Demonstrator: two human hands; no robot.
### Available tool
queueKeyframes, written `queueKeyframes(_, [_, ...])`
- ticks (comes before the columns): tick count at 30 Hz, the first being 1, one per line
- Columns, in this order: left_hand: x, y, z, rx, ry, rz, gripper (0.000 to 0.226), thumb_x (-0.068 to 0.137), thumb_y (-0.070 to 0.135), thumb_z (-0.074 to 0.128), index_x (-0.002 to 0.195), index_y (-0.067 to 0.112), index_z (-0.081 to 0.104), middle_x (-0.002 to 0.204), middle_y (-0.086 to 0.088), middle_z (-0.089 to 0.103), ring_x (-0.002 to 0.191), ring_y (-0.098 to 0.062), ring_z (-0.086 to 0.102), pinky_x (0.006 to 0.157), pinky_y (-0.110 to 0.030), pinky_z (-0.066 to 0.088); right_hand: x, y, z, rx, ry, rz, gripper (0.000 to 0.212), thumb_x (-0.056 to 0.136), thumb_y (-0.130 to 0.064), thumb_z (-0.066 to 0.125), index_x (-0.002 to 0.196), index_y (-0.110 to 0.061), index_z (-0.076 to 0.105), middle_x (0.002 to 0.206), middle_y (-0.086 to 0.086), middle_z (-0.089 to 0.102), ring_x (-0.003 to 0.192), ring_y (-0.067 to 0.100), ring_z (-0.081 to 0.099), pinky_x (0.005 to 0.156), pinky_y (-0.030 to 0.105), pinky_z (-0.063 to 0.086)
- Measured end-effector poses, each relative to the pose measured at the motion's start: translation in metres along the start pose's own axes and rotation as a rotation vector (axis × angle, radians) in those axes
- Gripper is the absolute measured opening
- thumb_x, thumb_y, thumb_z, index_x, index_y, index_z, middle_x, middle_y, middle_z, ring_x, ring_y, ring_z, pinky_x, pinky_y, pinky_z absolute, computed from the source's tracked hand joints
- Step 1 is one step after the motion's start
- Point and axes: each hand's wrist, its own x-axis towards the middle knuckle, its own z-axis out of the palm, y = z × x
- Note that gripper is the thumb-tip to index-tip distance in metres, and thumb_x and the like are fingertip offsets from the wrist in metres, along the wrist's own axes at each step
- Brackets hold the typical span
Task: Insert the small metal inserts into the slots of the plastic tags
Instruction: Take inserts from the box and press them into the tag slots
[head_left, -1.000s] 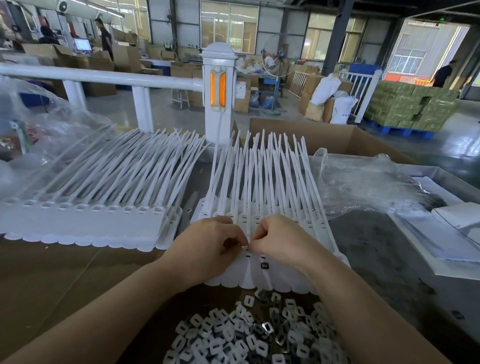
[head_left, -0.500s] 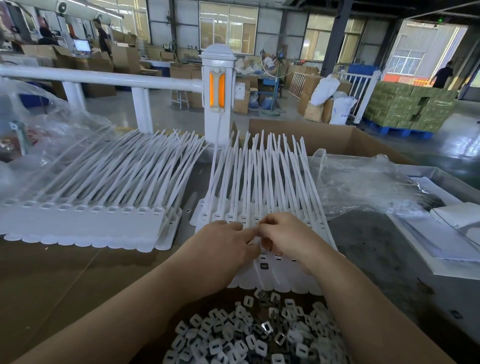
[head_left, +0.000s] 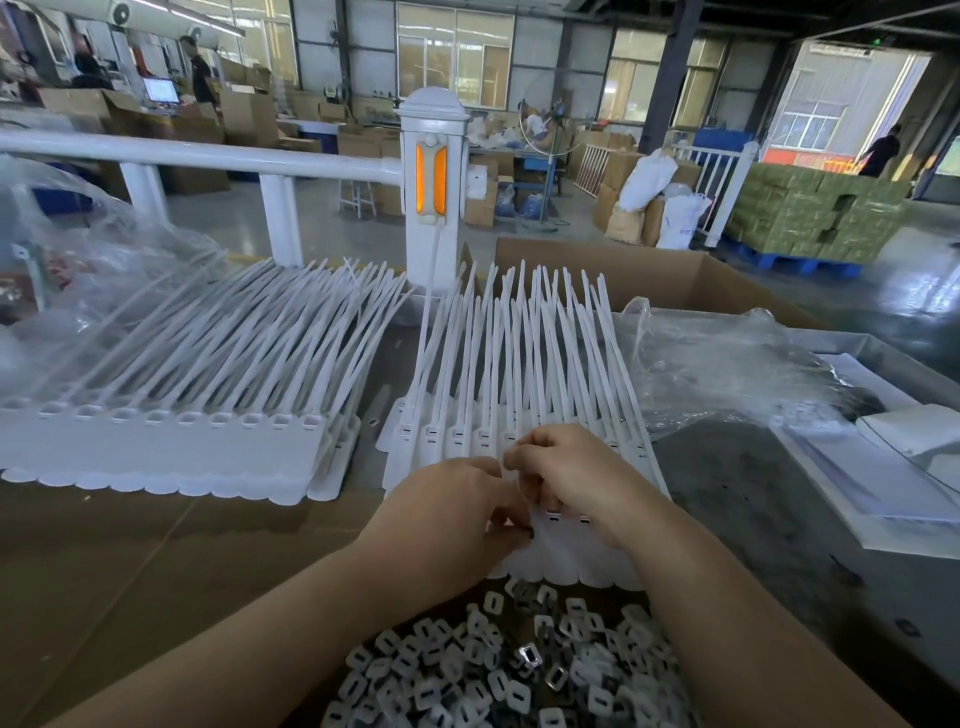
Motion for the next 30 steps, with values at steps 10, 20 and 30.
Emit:
queueKeyframes(10, [0.006, 0.011, 0.001, 0.144, -0.040, 0.034, 0.022, 0.095, 0.031, 0.050, 0.104, 0.025, 0.068, 0.102, 0.008, 0.061, 0.089, -0.011, 0.058, 0.076, -0.031, 0.052, 0.000, 0.001, 0.000, 0.034, 0.007, -0.004, 0.013, 0.092, -0.021, 0.063, 0.087, -0.012, 0.070, 0.051, -0.008, 0.062, 0.039, 0.001, 0.053, 0.036, 0.014, 0.035])
queueKeyframes(20, [0.011, 0.012, 0.006, 0.186, -0.124, 0.044, 0.015, 0.090, 0.026, 0.051, 0.102, 0.017, 0.049, 0.090, 0.005, 0.046, 0.078, -0.013, 0.045, 0.054, -0.018, 0.026, 0.001, 0.002, 0.001, 0.032, 0.031, 0.028, 0.015, 0.091, -0.022, 0.064, 0.089, -0.010, 0.073, 0.069, -0.001, 0.067, 0.040, -0.001, 0.052, 0.039, 0.014, 0.038])
queueKeyframes(30, [0.006, 0.000, -0.009, 0.011, -0.231, 0.072, 0.009, 0.088, 0.029, 0.060, 0.090, 0.030, 0.051, 0.086, 0.016, 0.048, 0.074, -0.003, 0.049, 0.069, -0.018, 0.044, -0.002, 0.000, -0.001, -0.012, -0.002, -0.004, 0.015, 0.095, -0.024, 0.061, 0.086, -0.016, 0.070, 0.052, -0.010, 0.064, 0.040, 0.000, 0.054, 0.038, 0.014, 0.037])
